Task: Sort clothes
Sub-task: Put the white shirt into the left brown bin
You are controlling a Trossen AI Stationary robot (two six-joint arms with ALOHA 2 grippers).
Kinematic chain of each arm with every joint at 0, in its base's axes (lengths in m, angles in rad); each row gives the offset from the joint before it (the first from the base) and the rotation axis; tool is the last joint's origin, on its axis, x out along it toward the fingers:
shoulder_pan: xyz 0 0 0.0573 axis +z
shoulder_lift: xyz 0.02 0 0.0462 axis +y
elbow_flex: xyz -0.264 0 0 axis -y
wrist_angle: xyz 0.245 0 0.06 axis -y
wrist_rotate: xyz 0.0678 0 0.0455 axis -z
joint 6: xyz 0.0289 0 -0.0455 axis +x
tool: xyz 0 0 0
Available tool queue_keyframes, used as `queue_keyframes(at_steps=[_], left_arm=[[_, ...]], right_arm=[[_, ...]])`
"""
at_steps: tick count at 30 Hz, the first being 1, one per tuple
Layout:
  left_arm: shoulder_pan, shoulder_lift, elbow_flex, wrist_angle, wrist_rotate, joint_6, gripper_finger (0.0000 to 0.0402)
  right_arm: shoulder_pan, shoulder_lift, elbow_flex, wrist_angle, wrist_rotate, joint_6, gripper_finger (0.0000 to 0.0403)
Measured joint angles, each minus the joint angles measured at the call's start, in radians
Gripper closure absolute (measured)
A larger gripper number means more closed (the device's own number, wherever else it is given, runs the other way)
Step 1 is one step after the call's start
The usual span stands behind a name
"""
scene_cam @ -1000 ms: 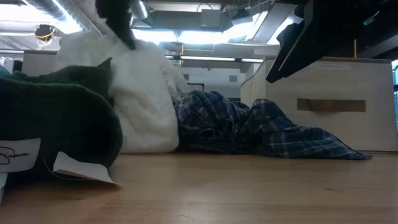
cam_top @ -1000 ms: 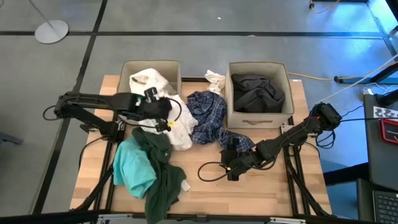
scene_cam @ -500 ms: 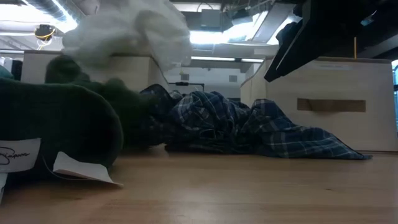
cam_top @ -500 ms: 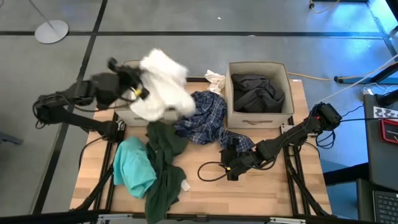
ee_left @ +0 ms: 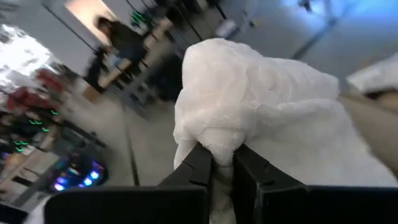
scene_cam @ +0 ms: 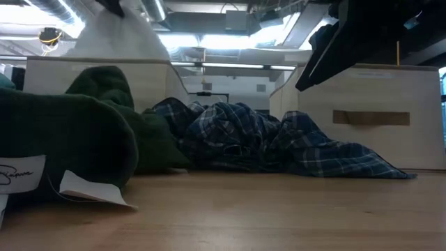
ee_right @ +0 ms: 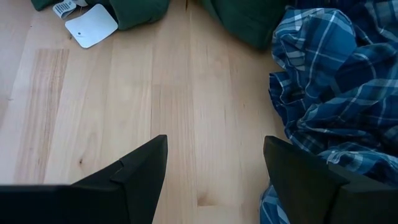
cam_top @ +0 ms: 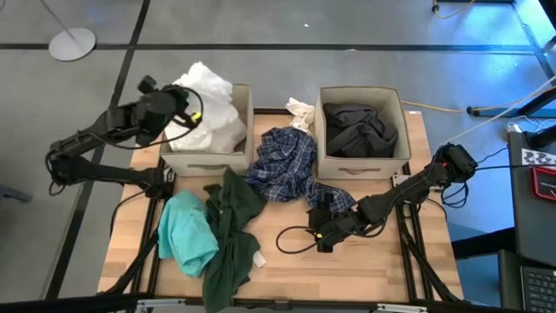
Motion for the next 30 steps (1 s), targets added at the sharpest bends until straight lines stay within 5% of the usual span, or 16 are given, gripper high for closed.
queue_keyframes(at_steps=[10,18,30], left_arm=[[0.065,0.052,-0.213,-0.074,0.237,-0.188,0.0371],[0.065,0.099,-0.311,-0.081,0.250,-0.270,0.0365],[0.124,0.109,-0.252,-0.106,0.354,-0.347,0.0229]], right_arm=[[0.000,0.000,0.000,0.001,0.000,-0.001,0.0134],[0.000,0.000,0.000,0.000,0.000,-0.013,0.0134],[0.000,0.000,0.000,-0.001,0.000,-0.017,0.0134]])
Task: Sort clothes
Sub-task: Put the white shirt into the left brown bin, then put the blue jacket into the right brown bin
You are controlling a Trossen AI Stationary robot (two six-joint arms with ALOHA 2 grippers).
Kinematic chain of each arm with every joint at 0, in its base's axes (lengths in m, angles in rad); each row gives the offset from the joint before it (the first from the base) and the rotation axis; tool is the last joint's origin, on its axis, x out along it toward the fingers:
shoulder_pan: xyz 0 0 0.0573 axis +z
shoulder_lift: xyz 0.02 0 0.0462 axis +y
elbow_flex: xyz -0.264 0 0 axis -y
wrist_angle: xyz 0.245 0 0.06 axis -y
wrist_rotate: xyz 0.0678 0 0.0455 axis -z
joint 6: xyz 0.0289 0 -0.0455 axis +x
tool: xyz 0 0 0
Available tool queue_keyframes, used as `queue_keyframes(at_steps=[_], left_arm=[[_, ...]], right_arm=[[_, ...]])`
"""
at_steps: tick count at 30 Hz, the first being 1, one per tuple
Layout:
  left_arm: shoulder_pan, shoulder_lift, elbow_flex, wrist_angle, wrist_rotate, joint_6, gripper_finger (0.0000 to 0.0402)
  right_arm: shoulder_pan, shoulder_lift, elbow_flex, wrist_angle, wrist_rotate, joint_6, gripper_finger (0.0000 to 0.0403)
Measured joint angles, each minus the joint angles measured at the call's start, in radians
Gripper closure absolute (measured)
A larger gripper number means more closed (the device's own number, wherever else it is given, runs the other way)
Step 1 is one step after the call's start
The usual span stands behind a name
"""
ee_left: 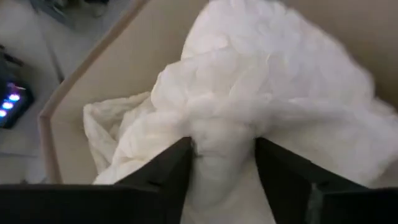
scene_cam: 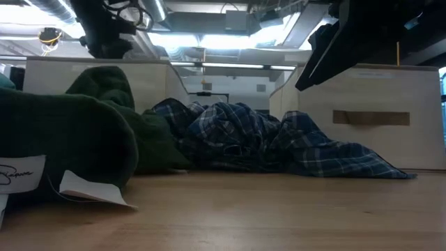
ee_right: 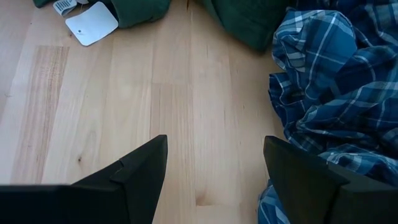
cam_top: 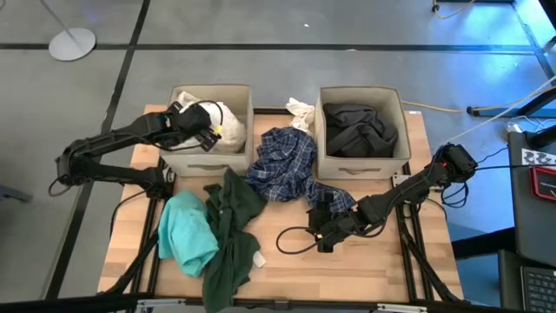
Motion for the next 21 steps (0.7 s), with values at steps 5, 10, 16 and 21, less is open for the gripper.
queue_keyframes(at_steps=[5,10,16,21], left_arm=[[0.002,0.000,0.137,-0.043,0.054,0.015,0.0192],[-0.032,-0.005,0.294,-0.115,0.089,0.014,0.0182],[-0.142,-0.053,0.311,-0.060,0.347,-0.059,0.0188],[-0.341,-0.052,0.245,-0.046,0.399,-0.194,0.0192]], right_arm=[[0.000,0.000,0.000,-0.002,0.000,-0.003,0.0134],[0.000,0.000,0.000,-0.002,0.000,-0.002,0.0134],[0.000,0.000,0.000,-0.002,0.001,-0.002,0.0134],[0.000,0.000,0.000,0.000,0.016,0.000,0.0134]])
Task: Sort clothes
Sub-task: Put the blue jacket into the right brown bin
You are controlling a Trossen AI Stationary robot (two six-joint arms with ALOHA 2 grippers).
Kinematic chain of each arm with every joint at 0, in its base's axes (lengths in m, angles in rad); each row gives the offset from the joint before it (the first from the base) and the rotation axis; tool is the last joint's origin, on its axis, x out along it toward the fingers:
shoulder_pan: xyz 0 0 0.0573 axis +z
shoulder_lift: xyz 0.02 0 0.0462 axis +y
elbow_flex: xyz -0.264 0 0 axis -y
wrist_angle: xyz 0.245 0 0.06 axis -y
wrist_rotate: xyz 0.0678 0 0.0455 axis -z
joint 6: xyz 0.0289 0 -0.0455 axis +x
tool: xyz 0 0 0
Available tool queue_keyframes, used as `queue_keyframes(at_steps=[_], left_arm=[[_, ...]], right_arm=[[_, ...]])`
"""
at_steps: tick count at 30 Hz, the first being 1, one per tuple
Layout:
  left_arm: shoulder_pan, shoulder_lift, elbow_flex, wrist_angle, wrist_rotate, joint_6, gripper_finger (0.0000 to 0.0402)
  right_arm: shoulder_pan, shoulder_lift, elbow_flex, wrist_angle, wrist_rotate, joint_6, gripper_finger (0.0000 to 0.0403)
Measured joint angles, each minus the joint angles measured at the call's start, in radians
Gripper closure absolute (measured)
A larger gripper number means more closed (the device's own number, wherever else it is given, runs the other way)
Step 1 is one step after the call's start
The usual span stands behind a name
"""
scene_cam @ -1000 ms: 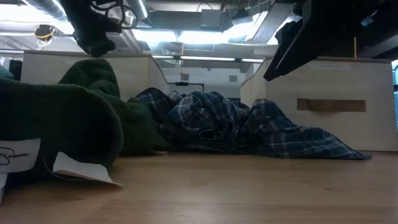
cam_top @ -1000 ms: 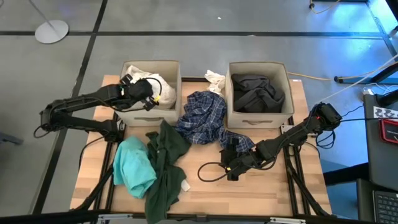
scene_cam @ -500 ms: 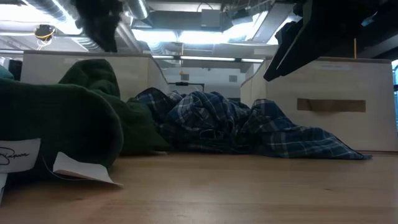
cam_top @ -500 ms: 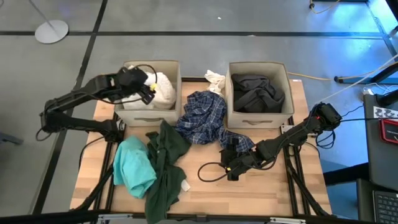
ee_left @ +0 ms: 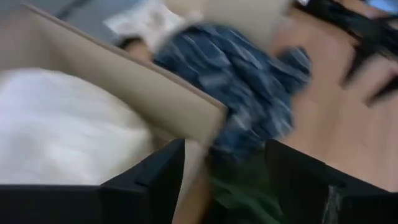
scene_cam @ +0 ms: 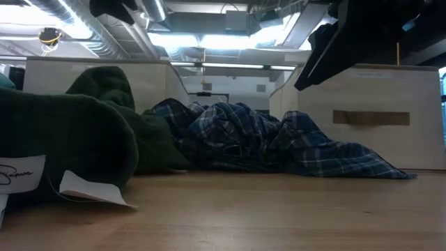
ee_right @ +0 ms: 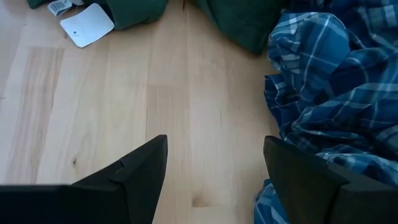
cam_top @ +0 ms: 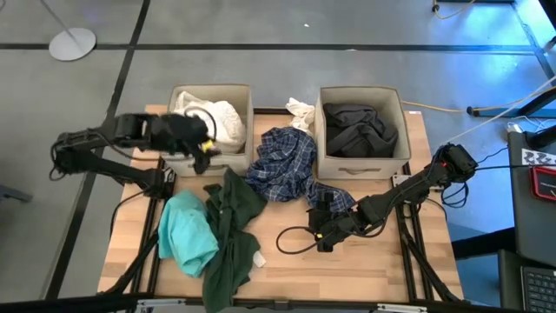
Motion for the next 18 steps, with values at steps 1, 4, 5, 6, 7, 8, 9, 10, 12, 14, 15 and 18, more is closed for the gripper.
queue_keyframes(at_steps=[1,4,5,6,7,8,9,10,12,14,15,18], left_arm=[[-0.042,0.002,-0.015,0.001,0.001,-0.026,0.0192],[-0.170,0.009,-0.052,0.020,-0.011,-0.102,0.0192],[-0.213,0.012,-0.060,0.033,-0.025,-0.126,0.0192],[-0.255,0.012,-0.067,0.049,-0.044,-0.150,0.0192],[-0.298,0.014,-0.071,0.062,-0.064,-0.170,0.0192],[-0.340,0.019,-0.075,0.074,-0.086,-0.190,0.0192],[-0.380,0.025,-0.075,0.082,-0.112,-0.209,0.0192],[-0.422,0.033,-0.075,0.089,-0.142,-0.230,0.0192],[-0.505,0.055,-0.075,0.103,-0.211,-0.278,0.0192],[-0.582,0.086,-0.075,0.102,-0.271,-0.317,0.0192],[-0.616,0.105,-0.075,0.101,-0.296,-0.338,0.0192],[-0.703,0.173,-0.075,0.101,-0.349,-0.413,0.0192]], right_arm=[[0.000,0.000,0.000,0.000,0.000,0.001,0.0134],[0.000,0.000,0.000,0.000,0.000,0.004,0.0134],[0.000,0.000,0.000,0.000,0.000,0.004,0.0134],[0.000,0.000,0.000,0.000,0.000,0.004,0.0134],[0.000,0.000,0.000,0.000,0.000,0.004,0.0134],[0.000,0.000,0.000,0.000,0.000,0.004,0.0134],[0.000,0.000,0.000,0.001,0.000,0.004,0.0134],[0.000,0.000,0.000,0.001,0.000,0.004,0.0134],[0.000,0.000,0.000,0.002,0.000,0.004,0.0134],[0.000,0.000,0.000,0.001,0.000,0.004,0.0134],[0.000,0.000,0.000,0.002,0.001,0.003,0.0134],[0.000,0.000,0.000,0.015,0.001,-0.015,0.0134]])
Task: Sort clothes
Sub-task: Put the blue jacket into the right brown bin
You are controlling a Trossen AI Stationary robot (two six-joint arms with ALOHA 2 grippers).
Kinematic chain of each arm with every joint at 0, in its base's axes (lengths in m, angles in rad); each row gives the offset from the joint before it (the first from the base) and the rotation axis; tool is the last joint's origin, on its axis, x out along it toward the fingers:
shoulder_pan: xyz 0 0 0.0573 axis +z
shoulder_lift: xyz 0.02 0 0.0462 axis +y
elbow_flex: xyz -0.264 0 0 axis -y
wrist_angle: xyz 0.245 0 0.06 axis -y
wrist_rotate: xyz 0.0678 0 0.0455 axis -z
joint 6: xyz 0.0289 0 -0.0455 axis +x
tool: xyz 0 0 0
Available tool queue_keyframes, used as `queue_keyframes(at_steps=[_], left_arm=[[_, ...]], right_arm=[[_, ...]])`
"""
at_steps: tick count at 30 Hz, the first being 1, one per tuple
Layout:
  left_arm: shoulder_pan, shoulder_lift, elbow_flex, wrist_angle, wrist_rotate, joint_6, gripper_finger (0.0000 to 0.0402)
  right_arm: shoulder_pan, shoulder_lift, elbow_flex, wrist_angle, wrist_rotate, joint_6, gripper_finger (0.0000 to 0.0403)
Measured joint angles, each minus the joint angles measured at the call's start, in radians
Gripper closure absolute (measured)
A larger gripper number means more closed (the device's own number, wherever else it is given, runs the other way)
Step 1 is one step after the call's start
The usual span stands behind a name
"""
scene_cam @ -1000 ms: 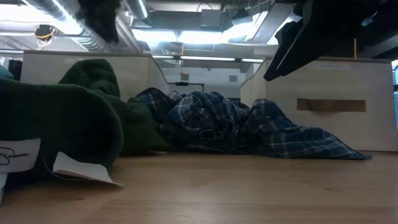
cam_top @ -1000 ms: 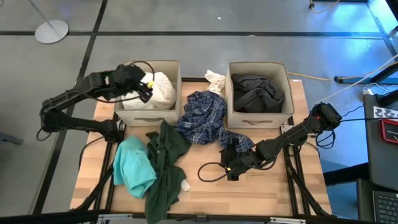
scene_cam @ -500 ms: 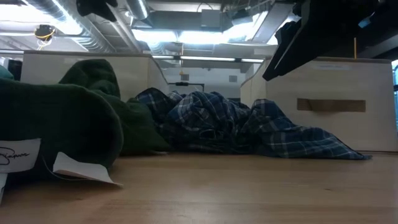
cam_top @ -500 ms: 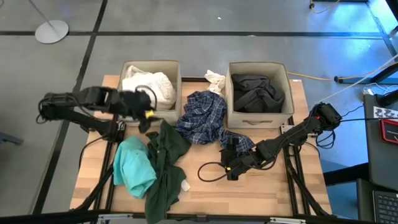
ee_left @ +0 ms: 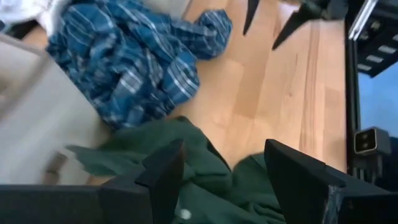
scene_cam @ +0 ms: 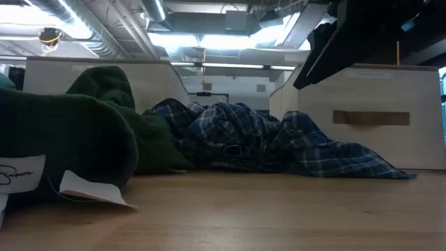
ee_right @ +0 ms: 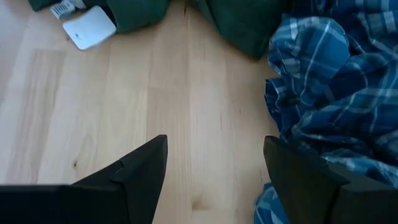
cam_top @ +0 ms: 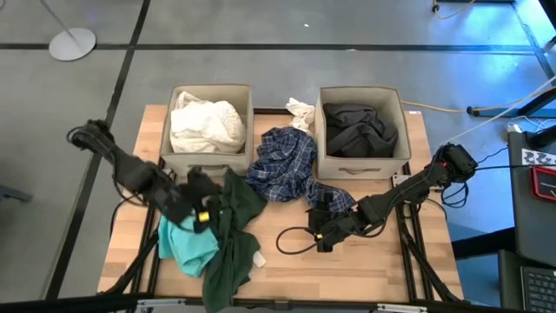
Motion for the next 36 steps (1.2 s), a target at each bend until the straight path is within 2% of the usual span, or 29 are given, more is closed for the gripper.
queue_keyframes(at_steps=[4,8,12,18,23,27,32,36], left_arm=[[-0.100,0.114,-0.011,0.003,-0.058,-0.110,0.0192],[-0.168,0.227,-0.057,0.016,-0.060,-0.233,0.0192],[-0.200,0.290,-0.142,0.103,-0.060,-0.355,0.0192],[-0.218,0.303,-0.327,0.406,-0.064,-0.398,0.0192],[-0.215,0.303,-0.460,0.566,-0.105,-0.417,0.0192],[-0.215,0.303,-0.534,0.653,-0.116,-0.438,0.0192],[-0.211,0.303,-0.569,0.655,-0.163,-0.465,0.0192],[-0.205,0.303,-0.582,0.653,-0.168,-0.466,0.0192]], right_arm=[[0.000,0.000,0.026,0.006,0.000,-0.031,0.0134],[-0.005,0.000,0.065,-0.002,0.036,-0.110,0.0134],[-0.050,0.000,0.096,-0.003,0.023,-0.175,0.0134],[-0.153,0.003,0.152,0.001,-0.056,-0.228,0.0134],[-0.218,0.056,0.205,-0.001,-0.111,-0.285,0.0134],[-0.265,0.145,0.313,-0.078,-0.164,-0.316,0.0134],[-0.317,0.268,0.471,-0.224,-0.178,-0.365,0.0134],[-0.359,0.352,0.541,-0.296,-0.217,-0.371,0.0134]])
